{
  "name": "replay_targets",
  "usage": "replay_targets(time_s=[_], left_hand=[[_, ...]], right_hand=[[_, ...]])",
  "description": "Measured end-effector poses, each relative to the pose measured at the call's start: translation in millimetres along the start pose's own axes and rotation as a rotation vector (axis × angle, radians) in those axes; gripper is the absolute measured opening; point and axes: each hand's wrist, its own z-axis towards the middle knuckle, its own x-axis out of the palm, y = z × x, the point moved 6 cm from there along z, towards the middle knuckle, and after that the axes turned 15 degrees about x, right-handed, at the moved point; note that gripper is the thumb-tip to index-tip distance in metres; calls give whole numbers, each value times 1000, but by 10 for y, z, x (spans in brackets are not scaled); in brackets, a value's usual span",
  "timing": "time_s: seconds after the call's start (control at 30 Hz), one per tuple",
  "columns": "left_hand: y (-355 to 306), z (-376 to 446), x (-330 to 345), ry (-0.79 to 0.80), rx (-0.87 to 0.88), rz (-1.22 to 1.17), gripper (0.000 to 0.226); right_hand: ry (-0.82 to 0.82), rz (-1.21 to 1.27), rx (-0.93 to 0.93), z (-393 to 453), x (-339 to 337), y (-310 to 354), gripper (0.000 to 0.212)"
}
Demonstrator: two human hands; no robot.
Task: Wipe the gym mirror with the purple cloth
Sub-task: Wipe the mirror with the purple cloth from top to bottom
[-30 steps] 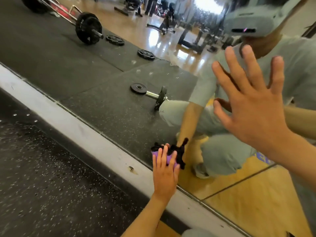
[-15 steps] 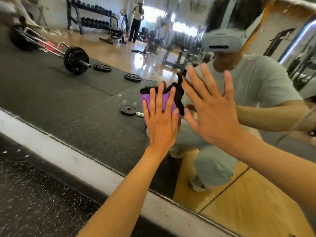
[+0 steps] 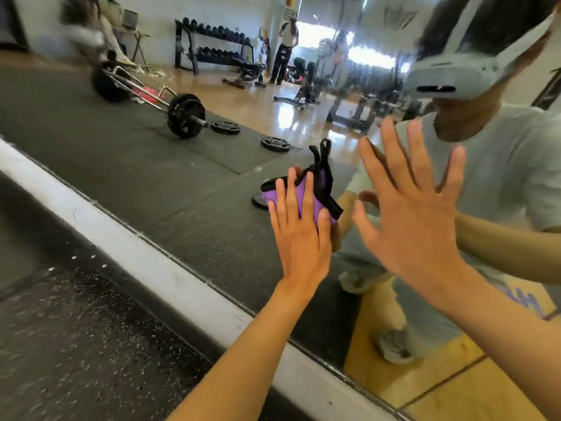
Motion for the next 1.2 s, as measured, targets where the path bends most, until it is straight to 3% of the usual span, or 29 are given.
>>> replay_targets(time_s=[0.07, 0.2, 0.27, 0.5, 0.6, 0.8, 0.87, 1.2], left_hand=[[-74, 65, -3, 28, 49, 13, 56], [-349, 261, 30, 141, 409, 87, 54], [-303, 421, -7, 128, 434, 109, 54], [133, 571, -177, -34, 145, 22, 59], [390, 319, -195, -57, 29, -31, 61], [838, -424, -153, -140, -330, -96, 63], [854, -523, -111, -125, -368, -120, 60], [299, 670, -206, -18, 135, -24, 61]], right_hand=[[-6, 37, 28, 61, -18, 29, 77], [-35, 113, 85, 281, -118, 31, 78], [-54, 131, 106, 306, -131, 48, 78], [-57, 138, 98, 362, -186, -7, 81], [-60, 176, 124, 368, -211, -8, 77], [11, 85, -26, 53, 154, 379, 79], [10, 78, -31, 0, 223, 394, 80], [34, 6, -68, -72, 285, 469, 81]])
